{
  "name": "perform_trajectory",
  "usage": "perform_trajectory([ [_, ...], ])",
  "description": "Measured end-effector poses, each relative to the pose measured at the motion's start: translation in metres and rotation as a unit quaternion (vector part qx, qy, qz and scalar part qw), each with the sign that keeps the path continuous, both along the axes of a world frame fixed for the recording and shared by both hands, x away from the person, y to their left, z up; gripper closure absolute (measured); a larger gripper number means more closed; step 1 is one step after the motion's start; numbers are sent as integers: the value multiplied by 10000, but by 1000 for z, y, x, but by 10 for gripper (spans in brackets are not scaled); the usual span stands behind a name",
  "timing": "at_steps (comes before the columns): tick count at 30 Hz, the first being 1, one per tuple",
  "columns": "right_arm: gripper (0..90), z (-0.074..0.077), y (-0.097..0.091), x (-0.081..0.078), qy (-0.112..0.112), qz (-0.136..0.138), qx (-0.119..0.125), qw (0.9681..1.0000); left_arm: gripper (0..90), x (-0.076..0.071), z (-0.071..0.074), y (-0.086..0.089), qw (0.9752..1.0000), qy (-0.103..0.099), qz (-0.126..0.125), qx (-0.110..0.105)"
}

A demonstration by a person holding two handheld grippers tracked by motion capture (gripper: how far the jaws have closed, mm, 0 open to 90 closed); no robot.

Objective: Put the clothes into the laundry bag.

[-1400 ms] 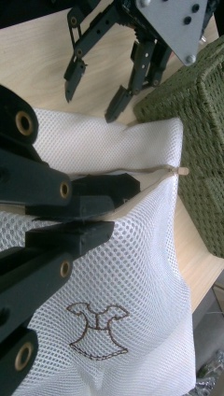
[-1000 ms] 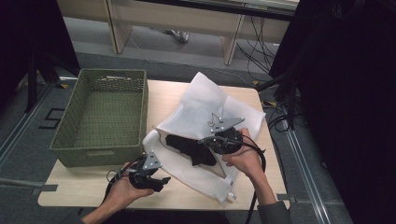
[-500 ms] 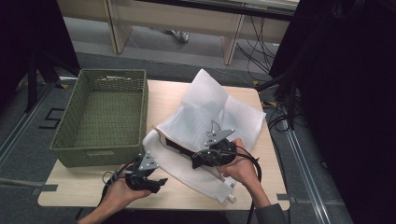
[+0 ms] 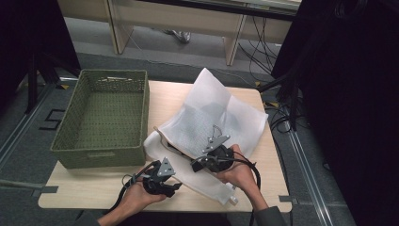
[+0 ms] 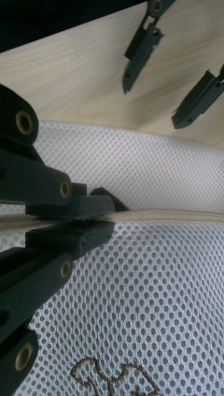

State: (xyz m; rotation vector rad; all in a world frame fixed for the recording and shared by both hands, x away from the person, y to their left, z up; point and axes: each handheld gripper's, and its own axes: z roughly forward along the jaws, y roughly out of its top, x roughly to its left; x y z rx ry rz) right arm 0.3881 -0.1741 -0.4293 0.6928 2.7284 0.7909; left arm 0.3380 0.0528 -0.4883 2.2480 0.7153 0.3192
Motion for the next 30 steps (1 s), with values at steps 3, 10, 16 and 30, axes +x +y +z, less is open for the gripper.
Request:
perform_trajectory([
  [3, 869, 3, 0, -1, -34, -38, 11, 10000, 521, 2, -1, -3, 9999, 49, 80, -57],
  [10, 869, 9, -2, -1, -130, -29, 115, 9998, 620, 19, -8, -35, 9997, 46, 39, -257],
  [16, 869, 12, -5, 0, -93, -25, 226, 9997, 733, 38, -21, -63, 9997, -22, -13, -231],
  [30, 869, 10, -8, 0, -49, -118, 203, 9997, 865, 72, -23, -64, 9952, -346, 838, -366],
])
